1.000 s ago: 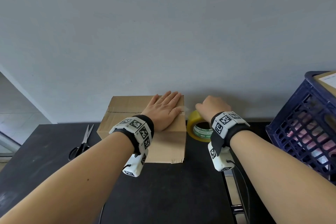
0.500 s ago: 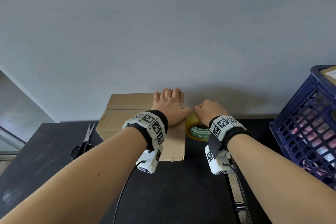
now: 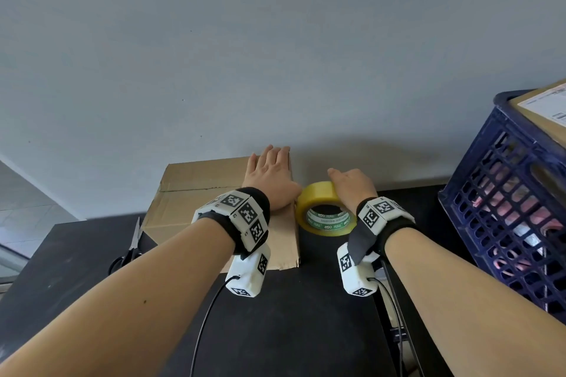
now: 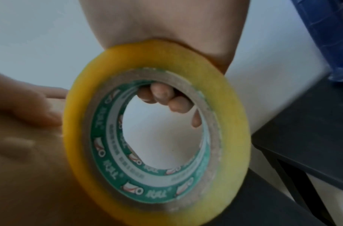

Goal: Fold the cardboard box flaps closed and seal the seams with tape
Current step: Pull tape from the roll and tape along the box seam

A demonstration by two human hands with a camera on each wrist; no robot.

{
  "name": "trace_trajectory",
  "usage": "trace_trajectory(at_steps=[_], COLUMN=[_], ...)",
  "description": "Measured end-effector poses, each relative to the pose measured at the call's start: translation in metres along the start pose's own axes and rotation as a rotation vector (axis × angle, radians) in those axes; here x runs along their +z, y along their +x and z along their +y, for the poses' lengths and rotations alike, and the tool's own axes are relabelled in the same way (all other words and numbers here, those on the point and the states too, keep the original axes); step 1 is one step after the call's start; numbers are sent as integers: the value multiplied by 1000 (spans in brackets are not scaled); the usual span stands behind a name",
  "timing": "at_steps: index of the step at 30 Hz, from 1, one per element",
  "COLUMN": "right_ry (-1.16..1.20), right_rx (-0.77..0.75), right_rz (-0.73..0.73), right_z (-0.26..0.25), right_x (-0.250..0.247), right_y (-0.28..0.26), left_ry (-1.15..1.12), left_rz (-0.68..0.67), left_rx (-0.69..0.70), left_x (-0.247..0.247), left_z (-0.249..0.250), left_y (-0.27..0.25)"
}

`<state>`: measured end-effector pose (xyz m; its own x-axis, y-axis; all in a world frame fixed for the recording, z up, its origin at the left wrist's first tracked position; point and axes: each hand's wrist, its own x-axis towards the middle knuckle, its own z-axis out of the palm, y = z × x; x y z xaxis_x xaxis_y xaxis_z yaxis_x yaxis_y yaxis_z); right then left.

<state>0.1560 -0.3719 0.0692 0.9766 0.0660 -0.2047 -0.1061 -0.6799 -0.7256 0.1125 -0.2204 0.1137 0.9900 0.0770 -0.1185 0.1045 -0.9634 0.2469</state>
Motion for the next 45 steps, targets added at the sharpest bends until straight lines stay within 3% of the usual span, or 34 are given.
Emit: trace_trajectory(at_steps=[8, 21, 29, 38, 45], right_ry=[-178, -54, 84, 70, 30], right_rx=[-68, -32, 38, 48, 10], right_rz=[16, 11, -31, -20, -20], right_z=[-22, -10, -2, -8, -11], right_x=[9, 12, 8, 6, 2], right_y=[-4, 7, 6, 0, -6], left_ry=[-21, -102, -52, -158, -321], left_rz=[27, 132, 13, 95, 52], left_rx=[-18, -38, -20, 12, 13], left_x=[1, 5, 3, 7, -6], left_z=[-5, -2, -6, -7, -12], left_y=[-1, 9, 12, 9, 7])
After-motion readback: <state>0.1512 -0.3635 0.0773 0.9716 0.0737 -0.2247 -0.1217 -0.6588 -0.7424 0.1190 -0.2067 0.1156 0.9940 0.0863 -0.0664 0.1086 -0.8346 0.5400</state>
